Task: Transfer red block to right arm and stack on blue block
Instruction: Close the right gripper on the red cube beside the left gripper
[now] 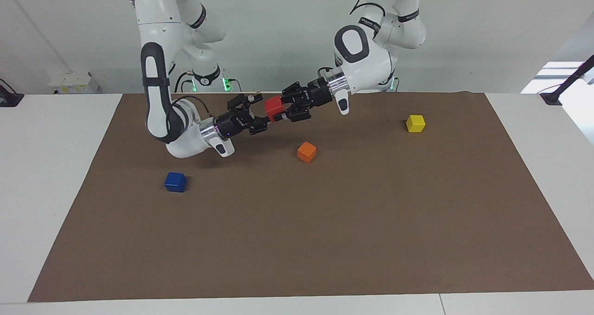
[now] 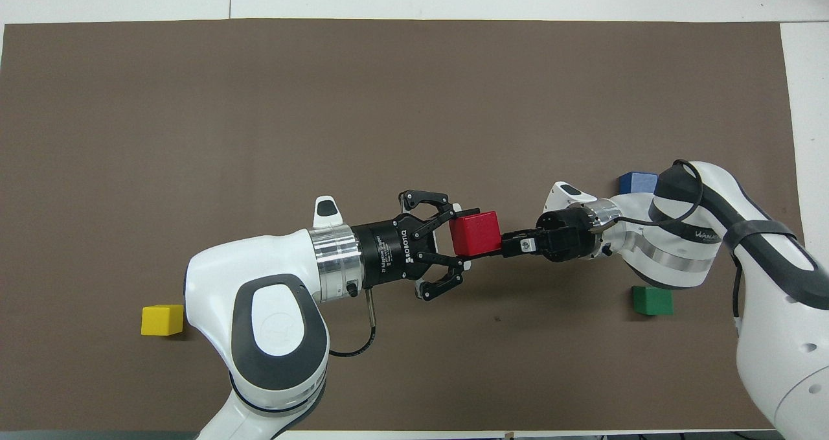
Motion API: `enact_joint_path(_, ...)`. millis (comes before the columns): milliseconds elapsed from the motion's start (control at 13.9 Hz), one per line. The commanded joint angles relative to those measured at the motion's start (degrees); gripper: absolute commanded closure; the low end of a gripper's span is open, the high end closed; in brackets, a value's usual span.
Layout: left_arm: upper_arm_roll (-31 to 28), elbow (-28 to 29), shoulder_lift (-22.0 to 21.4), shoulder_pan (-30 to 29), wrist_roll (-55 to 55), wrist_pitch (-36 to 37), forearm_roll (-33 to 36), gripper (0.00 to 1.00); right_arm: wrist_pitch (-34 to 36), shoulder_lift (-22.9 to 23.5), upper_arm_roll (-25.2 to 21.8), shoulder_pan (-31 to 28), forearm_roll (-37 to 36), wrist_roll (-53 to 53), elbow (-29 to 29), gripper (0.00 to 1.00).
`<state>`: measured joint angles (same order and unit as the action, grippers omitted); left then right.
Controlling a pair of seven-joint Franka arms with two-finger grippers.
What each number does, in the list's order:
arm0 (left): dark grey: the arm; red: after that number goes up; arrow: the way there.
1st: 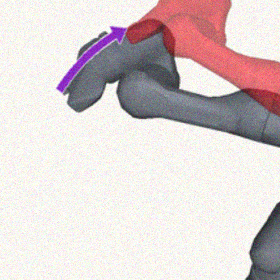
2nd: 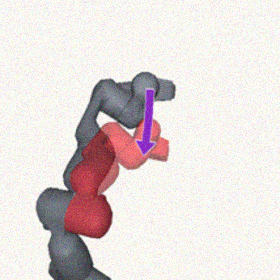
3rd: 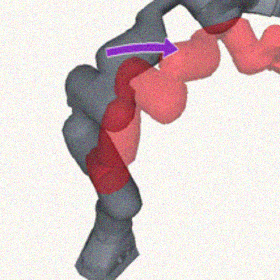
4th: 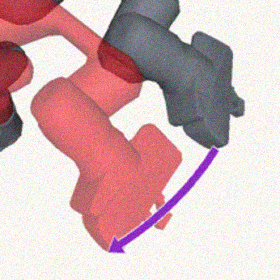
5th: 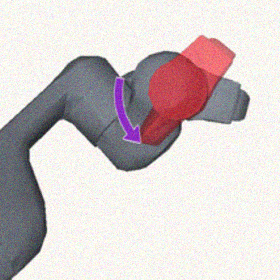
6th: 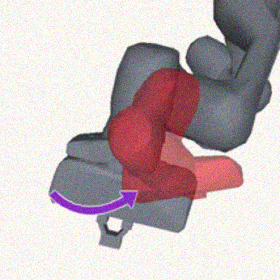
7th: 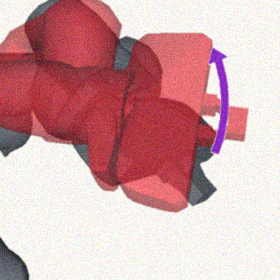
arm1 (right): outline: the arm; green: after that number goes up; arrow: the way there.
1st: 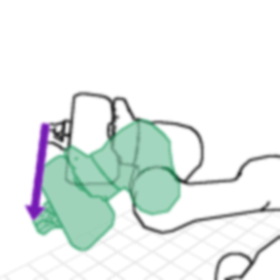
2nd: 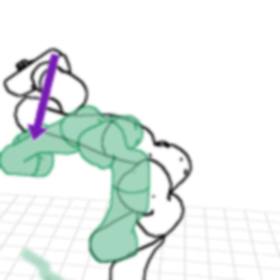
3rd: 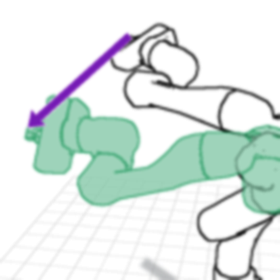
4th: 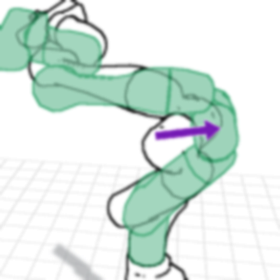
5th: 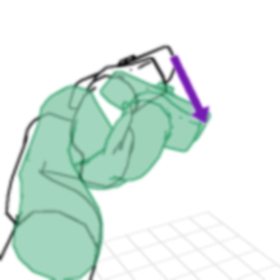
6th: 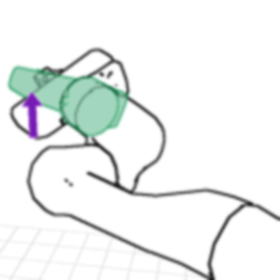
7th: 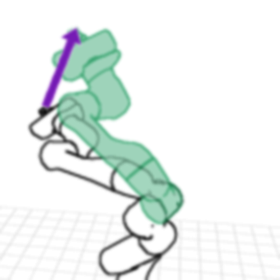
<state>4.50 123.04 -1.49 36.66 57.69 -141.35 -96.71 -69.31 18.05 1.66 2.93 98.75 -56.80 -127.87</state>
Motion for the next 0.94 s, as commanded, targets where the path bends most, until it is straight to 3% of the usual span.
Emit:
enact_joint_path(0, -0.63, -0.43, 0.17, 1.74, 0.23, -2.43, -1.55, 1.00, -1.79, -0.20, 0.09, 0.41, 1.71, -1.73, -1.15, 0.00)
enact_joint_path(864, -0.63, -0.08, 0.17, 1.74, 0.32, -2.35, -1.63, 1.00, -4.96, -0.03, 0.01, 2.70, 5.40, -2.08, -0.71, 0.00)
